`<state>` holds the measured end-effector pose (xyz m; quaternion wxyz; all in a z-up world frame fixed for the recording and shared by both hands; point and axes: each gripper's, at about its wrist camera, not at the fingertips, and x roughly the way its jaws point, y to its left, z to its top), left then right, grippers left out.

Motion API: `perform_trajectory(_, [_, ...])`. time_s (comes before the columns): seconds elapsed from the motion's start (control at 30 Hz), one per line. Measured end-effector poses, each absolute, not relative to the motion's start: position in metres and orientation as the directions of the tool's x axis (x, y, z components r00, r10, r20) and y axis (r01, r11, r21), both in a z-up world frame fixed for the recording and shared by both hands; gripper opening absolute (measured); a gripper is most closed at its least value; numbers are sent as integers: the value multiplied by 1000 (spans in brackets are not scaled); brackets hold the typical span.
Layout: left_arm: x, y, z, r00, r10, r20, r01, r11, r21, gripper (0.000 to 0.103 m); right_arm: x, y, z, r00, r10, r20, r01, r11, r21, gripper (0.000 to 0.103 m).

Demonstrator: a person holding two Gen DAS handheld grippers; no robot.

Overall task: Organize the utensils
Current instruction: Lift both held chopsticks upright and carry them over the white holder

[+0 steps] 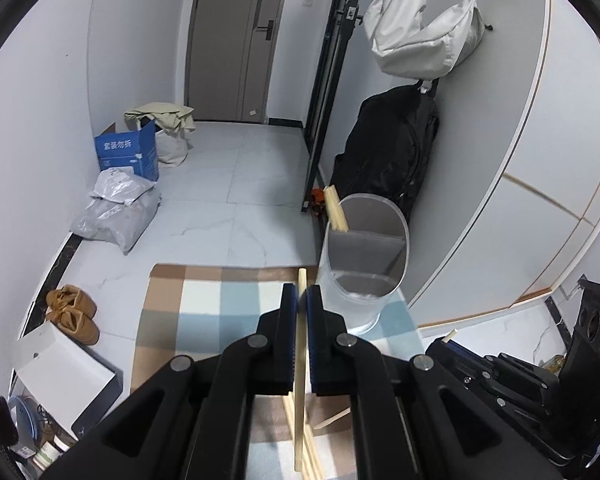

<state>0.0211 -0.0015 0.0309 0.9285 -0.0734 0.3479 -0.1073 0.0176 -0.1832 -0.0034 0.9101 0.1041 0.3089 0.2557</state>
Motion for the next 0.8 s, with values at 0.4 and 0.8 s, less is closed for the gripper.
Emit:
perform_trajectory(0.4, [55,-23,78,753,-319,-576,216,946,-241,1,57,-210,69,740,488,-463,-388,872,299,4])
perform_trajectory(0.8, [103,-37,128,800,-364,-477,283,930,-235,1,124,-218,142,797,437,-416,-389,899,199,4])
